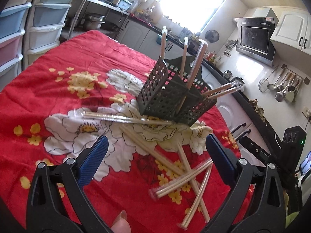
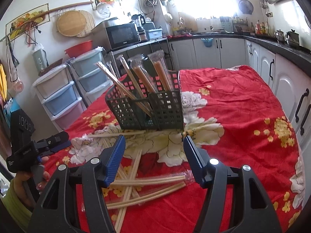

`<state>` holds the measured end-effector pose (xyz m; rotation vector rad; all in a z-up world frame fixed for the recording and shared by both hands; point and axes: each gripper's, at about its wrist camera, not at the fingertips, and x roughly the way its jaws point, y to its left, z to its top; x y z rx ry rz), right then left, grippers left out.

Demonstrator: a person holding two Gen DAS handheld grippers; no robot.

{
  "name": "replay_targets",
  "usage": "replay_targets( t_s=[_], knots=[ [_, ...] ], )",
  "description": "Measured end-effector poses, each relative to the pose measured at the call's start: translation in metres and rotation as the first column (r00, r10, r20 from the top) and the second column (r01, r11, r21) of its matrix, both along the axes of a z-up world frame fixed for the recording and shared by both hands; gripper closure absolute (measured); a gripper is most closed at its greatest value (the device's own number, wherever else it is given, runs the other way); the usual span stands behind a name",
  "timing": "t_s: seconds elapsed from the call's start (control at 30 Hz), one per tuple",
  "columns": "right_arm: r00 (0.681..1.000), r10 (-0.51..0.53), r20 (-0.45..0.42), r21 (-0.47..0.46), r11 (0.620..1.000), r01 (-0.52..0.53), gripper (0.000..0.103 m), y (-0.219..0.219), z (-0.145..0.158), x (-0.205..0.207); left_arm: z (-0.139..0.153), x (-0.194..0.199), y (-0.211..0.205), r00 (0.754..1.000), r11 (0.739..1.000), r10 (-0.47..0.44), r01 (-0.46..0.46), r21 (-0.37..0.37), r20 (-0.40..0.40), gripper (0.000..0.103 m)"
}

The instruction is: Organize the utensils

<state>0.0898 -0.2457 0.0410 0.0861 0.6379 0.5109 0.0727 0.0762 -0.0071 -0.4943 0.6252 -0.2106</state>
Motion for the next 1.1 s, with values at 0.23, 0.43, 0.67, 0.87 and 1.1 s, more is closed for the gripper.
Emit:
replay_targets(
  t_s=[0.23,0.43,0.67,0.87,1.1],
  knots=[
    [0.999,-0.006,-0.038,-0.017,1.0,0.005,0.043,-0.002,-0.014,-0.001,-0.007,-0.003,-0.005,0.999,0.999,-0.031,0.031,0.007,-0.022,0.011],
    [0.997,-0.013,-0.076,-0.025,1.0,0.012,0.043,-0.004,-0.024,-0.002,-0.014,-0.005,-0.013,0.997,0.998,-0.062,0.062,0.015,-0.045,0.011],
    [0.991,-0.027,-0.127,-0.059,0.998,0.019,0.043,-0.004,-0.038,-0.002,-0.027,-0.007,-0.02,0.991,0.995,-0.099,0.099,-0.004,-0.086,0.011],
    [0.98,-0.051,-0.194,-0.081,0.996,0.036,0.043,-0.005,-0.056,-0.001,-0.037,-0.011,-0.027,0.982,0.99,-0.142,0.139,-0.037,-0.124,0.015],
    [0.964,-0.069,-0.258,-0.082,0.995,0.049,0.043,-0.004,-0.07,0.003,-0.053,-0.013,-0.038,0.965,0.981,-0.186,0.174,-0.08,-0.183,0.026]
  ],
)
